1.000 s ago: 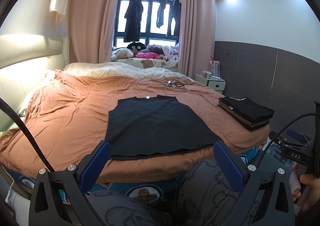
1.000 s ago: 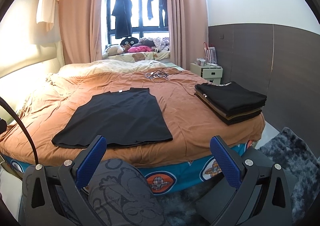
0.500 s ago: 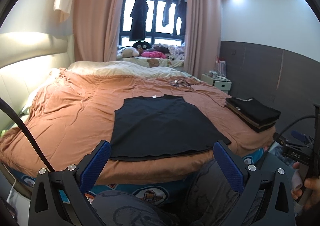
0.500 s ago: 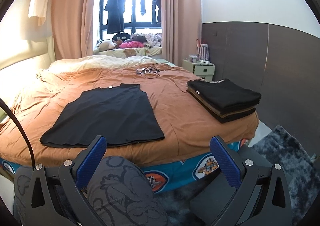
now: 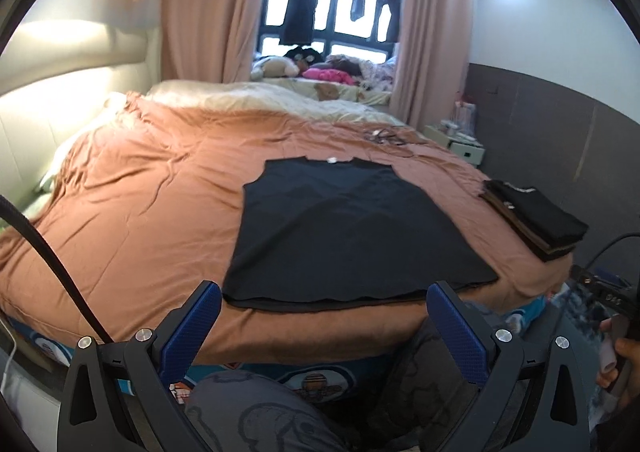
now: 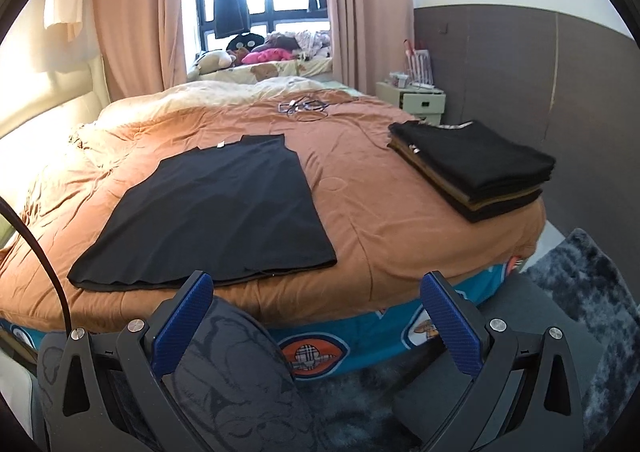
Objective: Fold small clothes
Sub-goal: 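Lower both grippers to the black T-shirt's side edges and close on them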
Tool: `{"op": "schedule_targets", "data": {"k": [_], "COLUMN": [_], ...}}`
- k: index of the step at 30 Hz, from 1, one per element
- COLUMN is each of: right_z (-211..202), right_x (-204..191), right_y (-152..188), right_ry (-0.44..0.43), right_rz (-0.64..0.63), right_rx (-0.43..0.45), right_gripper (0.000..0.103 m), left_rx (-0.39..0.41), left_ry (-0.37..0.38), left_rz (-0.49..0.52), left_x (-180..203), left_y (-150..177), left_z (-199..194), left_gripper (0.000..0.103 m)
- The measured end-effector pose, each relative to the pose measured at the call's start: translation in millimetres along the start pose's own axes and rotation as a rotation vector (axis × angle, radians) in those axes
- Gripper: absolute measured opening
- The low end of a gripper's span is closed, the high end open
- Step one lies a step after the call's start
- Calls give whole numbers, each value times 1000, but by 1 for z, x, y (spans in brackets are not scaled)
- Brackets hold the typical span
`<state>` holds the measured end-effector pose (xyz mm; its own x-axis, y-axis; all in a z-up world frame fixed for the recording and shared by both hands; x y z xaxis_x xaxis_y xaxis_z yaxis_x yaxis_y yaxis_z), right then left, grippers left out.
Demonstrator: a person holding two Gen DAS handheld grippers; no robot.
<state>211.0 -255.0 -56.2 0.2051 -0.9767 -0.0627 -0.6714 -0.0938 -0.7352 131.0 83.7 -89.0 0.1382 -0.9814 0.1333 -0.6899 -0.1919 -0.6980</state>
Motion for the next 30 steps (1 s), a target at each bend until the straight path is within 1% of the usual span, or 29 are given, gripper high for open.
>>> {"op": "schedule_targets", "data": {"k": [3,6,8,9,11,12,13,14,15,17,19,23,26,30], "right_z": [19,40,51,56,73,78,86,91,96,107,115,133,143,163], "right_x": [7,13,19,22,25,25,26,26,28,31,33,35,39,41], "right_y": [-15,-28,-34,-36,-42,-44,-46,-47,-49,-52,-55,-64,-67,-74], "right_ry": [-10,-26,-31,-34,-46,-57,-68,-75,-82,-95,-105,-128,-138,-157], "right_rz": [0,7,9,9,11,12,12,12,13,14,10,3,14,41], "right_rx": [-22,-58,-78,-92,-130,-145,-166,-184,-201,-228,-251,-288,-307,-331], "right_gripper": [103,103,97,93,89,83,79,78,76,72,65,56,55,54], "left_rx": [-37,-93,-137,-154,-179,-194,-212,-231,-246,-275,-297,-345,-371,-401], "left_ry": [-9,-18,-35,-38,-41,-46,-52,-56,-57,-58,-68,-82,-86,-74], "left_rz": [-40,-77,-97,-107,-130,-143,-155,-166,-176,-196,-218,-270,-293,-320], "left_x": [-19,-39,-51,-55,-65,-69,-74,-78,-82,-89,-97,-112,-119,-127], "left_y": [-6,-7,-6,-6,-4,-3,-2,0,1,3,6,11,13,13], "left_z": [27,55,73,80,93,99,107,114,120,132,144,166,179,195], "left_gripper": [102,92,82,79,74,71,66,60,58,49,48,42,42,42]}}
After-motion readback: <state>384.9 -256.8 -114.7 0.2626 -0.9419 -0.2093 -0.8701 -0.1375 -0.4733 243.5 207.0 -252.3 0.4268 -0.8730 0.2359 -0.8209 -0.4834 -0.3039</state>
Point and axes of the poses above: each gripper's, at about its wrist camera, not at the fingertips, and z roughly the way its jaws point, x to its right, y to its underside, the point moved 8 cm from there along z, roughly the way its jaws point, and after that the axes turned 13 degrees about -x, right-handed, at the moved point
